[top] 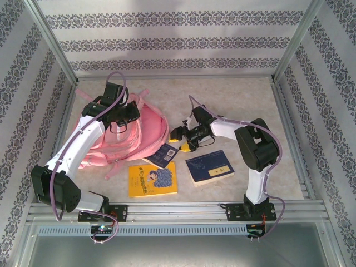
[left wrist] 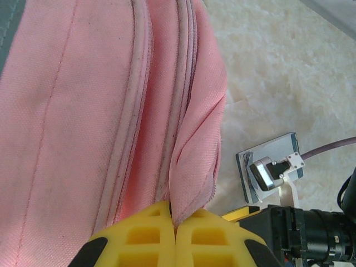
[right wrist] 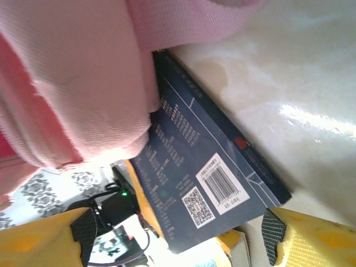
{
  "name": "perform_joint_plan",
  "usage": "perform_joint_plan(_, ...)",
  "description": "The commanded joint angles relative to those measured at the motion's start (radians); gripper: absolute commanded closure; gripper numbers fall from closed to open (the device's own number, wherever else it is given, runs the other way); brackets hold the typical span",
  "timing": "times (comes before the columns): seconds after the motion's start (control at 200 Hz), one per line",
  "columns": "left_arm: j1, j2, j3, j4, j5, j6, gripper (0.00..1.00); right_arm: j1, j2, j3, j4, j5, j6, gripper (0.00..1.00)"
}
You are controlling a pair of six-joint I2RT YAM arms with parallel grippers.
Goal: Pack the student bag
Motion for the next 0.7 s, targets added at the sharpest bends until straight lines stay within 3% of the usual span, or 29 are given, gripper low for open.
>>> perform_joint_plan(0.0, -0.007, 0.004, -0.019, 0.011, -0.013, -0.020, 1.00, -0.015, -0.020, -0.063, 0.180, -0.092, 0.127, 0.27)
perform_joint_plan(0.055, -0.007, 0.005, -0.017, 0.009, -0.014, -0.020, 1.00, -0.012, -0.017, -0.067, 0.188, -0.097, 0.129, 0.32)
perform_joint_plan(0.12, -0.006, 0.004, -0.004, 0.002, -0.026, -0.019, 1.00, -0.015, -0.029, -0.050, 0.076, -0.034, 0.046, 0.36)
perform_joint_plan(0.2, -0.006, 0.004, 0.034, -0.022, -0.051, -0.002, 1.00, -0.002, -0.076, 0.011, -0.176, 0.134, -0.155, 0.42)
perform_joint_plan(0.355, -0.002, 0.003, 0.083, -0.046, -0.113, 0.024, 1.00, 0.093, -0.196, 0.071, -0.451, 0.472, -0.401, 0.36)
perform_joint_plan(0.57, 0.022, 0.029, 0.120, -0.039, -0.111, 0.022, 1.00, 0.330, -0.297, 0.077, -0.501, 0.770, -0.528, 0.24)
perform_joint_plan(0.695, 0.049, 0.057, 0.160, -0.050, -0.133, 0.019, 1.00, 0.427, -0.272, 0.091, -0.458, 0.814, -0.555, 0.26)
